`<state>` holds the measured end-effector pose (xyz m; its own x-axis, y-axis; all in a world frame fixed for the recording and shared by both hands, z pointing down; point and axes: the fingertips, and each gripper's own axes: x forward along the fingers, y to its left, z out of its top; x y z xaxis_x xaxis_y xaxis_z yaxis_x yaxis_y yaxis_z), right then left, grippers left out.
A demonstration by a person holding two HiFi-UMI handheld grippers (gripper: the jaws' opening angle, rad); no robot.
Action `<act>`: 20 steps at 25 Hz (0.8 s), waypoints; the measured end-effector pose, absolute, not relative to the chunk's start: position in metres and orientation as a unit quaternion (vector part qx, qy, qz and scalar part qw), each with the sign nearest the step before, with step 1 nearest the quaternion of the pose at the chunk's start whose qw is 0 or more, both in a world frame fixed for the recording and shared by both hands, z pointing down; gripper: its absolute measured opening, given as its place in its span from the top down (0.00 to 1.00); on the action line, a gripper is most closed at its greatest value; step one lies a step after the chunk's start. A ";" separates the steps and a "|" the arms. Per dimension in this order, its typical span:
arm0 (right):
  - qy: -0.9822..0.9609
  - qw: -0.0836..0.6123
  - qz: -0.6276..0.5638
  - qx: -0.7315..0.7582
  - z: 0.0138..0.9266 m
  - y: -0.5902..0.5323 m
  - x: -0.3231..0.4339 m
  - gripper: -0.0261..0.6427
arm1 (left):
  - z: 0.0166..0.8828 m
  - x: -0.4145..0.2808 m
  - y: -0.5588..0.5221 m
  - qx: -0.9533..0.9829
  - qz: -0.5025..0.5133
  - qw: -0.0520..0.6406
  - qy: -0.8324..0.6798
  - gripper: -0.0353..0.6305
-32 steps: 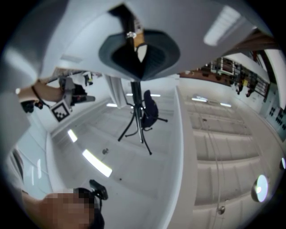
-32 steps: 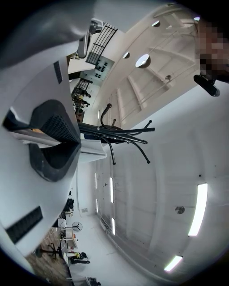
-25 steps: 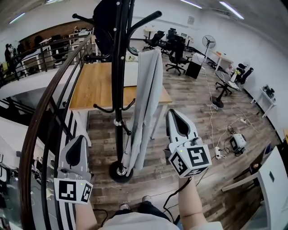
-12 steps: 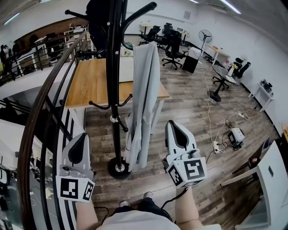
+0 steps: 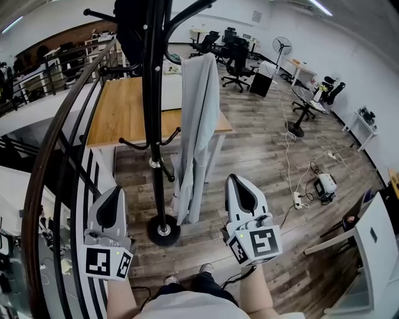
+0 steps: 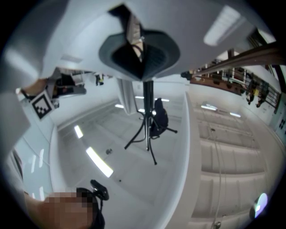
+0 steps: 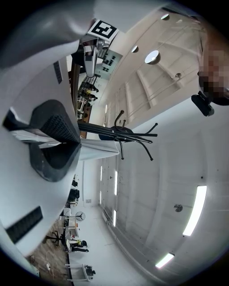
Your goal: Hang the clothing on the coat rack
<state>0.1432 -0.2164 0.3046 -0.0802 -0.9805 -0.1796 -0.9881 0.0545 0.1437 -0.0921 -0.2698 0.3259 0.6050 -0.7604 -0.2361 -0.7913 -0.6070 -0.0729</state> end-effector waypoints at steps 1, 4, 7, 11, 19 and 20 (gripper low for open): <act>0.726 0.017 0.114 -0.678 0.306 -0.216 0.143 0.96 | 0.327 -0.092 -0.270 -0.892 0.090 0.084 0.435 0.94; 0.726 0.018 0.111 -0.678 0.309 -0.217 0.143 0.96 | 0.330 -0.091 -0.270 -0.892 0.088 0.082 0.435 0.94; 0.726 0.018 0.108 -0.679 0.309 -0.219 0.143 0.96 | 0.330 -0.092 -0.273 -0.892 0.088 0.080 0.437 0.94; 0.727 0.022 0.107 -0.678 0.308 -0.219 0.144 0.96 | 0.331 -0.092 -0.272 -0.891 0.087 0.079 0.439 0.94; 0.728 0.022 0.104 -0.677 0.309 -0.220 0.145 0.96 | 0.330 -0.089 -0.274 -0.890 0.088 0.078 0.440 0.94; 0.728 0.021 0.104 -0.677 0.309 -0.221 0.145 0.96 | 0.330 -0.089 -0.274 -0.890 0.088 0.078 0.440 0.94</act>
<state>0.1452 -0.2208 0.3091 -0.0831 -0.9815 -0.1722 -0.9904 0.0623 0.1231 -0.0886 -0.2740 0.3304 0.5979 -0.7693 -0.2250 -0.7967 -0.6013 -0.0614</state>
